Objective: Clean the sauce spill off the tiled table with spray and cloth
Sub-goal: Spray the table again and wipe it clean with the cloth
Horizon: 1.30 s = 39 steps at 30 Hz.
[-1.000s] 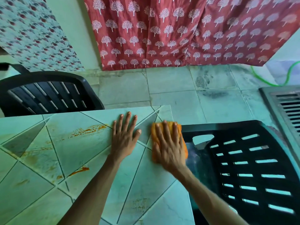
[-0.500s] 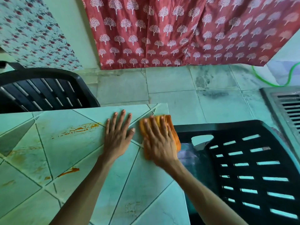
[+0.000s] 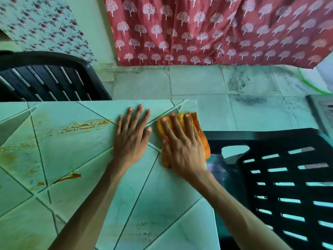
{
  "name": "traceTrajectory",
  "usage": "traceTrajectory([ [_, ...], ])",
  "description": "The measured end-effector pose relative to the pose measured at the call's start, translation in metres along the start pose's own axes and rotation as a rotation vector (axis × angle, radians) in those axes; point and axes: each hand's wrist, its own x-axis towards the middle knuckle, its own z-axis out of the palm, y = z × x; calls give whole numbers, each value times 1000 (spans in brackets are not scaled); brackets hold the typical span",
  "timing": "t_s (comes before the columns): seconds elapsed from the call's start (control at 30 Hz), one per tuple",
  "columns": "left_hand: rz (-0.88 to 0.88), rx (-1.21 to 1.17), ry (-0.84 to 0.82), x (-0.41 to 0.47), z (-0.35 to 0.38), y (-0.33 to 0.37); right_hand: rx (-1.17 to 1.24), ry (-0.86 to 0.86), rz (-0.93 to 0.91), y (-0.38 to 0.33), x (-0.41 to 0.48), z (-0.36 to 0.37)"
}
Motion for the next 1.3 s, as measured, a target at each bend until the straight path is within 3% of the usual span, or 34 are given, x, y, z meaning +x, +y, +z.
traceTrajectory([
  [0.07,-5,-5,-5,1,0,4,-35,-69,-99,7,-46,-7],
  [0.13,-7,-3,-11,1,-1,4,-54,-121,-37,22,-57,-15],
  [0.3,-15,-107,-42,4,-4,-1,6,-95,150,22,45,-12],
  [0.4,-47,-334,-68,11,-10,-7,1,-89,150,-4,82,-4],
  [0.5,-135,-598,-65,7,-27,-14,-27,-45,20,-32,26,5],
  [0.63,8,-410,17,-13,-39,-41,-158,-210,-128,-11,-49,-3],
  [0.7,20,-328,17,-24,-48,-58,-202,-199,16,10,-30,-4],
  [0.77,4,-266,6,-36,-57,-73,-111,-87,220,8,17,-5],
  [0.83,-16,-216,-12,-46,-62,-89,-7,-54,299,-18,72,-3],
  [0.9,-29,-185,-15,-51,-65,-102,32,-63,245,-62,104,6],
  [1.0,-53,-163,-16,-57,-68,-118,-34,-61,25,-122,70,25],
  [1.13,-67,-124,-45,-69,-76,-137,-54,-74,-113,-113,-21,15],
  [1.3,-65,-63,-48,-82,-82,-159,-54,-24,228,-76,36,10],
])
